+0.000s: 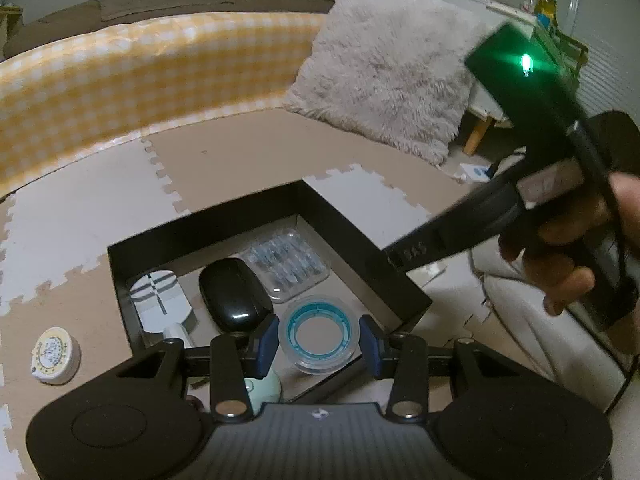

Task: Organize rigid objects
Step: 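Carry the teal tape roll into the black box and release it, then lift the open left gripper away from the black box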

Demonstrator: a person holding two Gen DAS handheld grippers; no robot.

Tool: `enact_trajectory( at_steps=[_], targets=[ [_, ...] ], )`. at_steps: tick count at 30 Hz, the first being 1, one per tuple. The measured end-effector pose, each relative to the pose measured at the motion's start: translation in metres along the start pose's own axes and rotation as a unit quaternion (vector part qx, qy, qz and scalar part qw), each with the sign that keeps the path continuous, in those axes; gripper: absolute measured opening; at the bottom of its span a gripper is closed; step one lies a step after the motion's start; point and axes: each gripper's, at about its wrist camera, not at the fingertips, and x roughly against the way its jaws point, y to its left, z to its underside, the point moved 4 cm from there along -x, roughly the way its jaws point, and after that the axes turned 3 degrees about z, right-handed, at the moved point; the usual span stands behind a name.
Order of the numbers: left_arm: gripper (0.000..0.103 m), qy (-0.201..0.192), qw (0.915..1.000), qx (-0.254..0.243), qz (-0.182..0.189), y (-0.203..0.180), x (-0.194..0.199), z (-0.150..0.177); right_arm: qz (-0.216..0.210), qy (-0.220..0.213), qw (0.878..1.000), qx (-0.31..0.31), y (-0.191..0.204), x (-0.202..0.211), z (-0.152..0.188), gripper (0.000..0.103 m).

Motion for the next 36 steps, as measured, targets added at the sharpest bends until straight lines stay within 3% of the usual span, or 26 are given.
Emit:
enact_trajectory(
  at_steps=[14, 26, 36],
  targets=[
    [0.045, -0.007, 0.9999, -0.014, -0.003, 0.004, -0.017, 0.007, 0.000, 0.000, 1.000, 0.000, 0.000, 0.000, 0.000, 0.005],
    [0.067, 0.004, 1.0000, 0.005, 0.004, 0.006, -0.009, 0.003, -0.002, 0.001, 1.000, -0.002, 0.000, -0.001, 0.000, 0.005],
    [0.079, 0.007, 0.9999, 0.006, 0.011, -0.001, -0.006, 0.002, -0.002, 0.001, 1.000, -0.002, 0.000, -0.001, 0.000, 0.005]
  ],
)
